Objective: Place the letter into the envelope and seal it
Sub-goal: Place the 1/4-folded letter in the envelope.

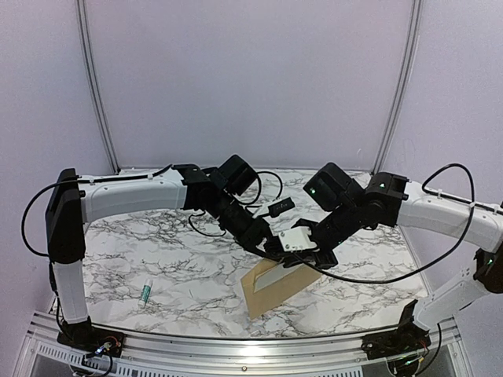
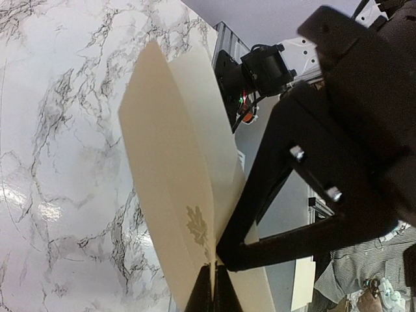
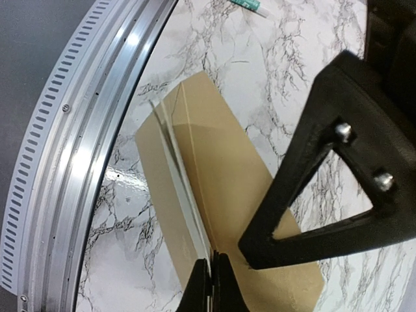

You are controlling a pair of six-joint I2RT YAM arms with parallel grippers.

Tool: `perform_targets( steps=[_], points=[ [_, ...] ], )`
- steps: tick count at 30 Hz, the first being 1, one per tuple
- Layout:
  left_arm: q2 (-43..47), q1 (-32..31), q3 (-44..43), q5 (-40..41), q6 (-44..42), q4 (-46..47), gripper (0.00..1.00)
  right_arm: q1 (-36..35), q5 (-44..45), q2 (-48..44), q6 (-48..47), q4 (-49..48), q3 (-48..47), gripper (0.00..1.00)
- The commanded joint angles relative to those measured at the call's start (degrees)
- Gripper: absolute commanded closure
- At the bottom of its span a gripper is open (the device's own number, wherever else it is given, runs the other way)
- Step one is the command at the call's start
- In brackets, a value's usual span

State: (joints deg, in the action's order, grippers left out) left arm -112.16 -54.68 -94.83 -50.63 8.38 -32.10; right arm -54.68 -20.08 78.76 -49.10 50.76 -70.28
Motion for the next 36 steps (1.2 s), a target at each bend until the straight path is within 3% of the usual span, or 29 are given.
perform_targets(
  steps=[1,11,19,36],
  points=[
    [0.81,0.52,0.98,-2.7,1.24,2.31,1.0,0.37,0.92,0.41,0.79,-1.39,1.2,1.0],
    [1.52,0.67,2.32,-3.51,1.26,3.51,1.0,0.87,-3.66,0.26,1.99,-3.3,0.86,1.0],
    [3.38,0.78,3.99,-6.41,-2.92,3.7,1.0,6.46,-12.93,-1.22,0.57,-3.47,1.57,1.0],
    [3.11,0.75,3.95,-8.09,-3.74,4.14,1.0,6.6,-23.25,1.75,-0.51,-2.62,0.75,1.0]
  ],
)
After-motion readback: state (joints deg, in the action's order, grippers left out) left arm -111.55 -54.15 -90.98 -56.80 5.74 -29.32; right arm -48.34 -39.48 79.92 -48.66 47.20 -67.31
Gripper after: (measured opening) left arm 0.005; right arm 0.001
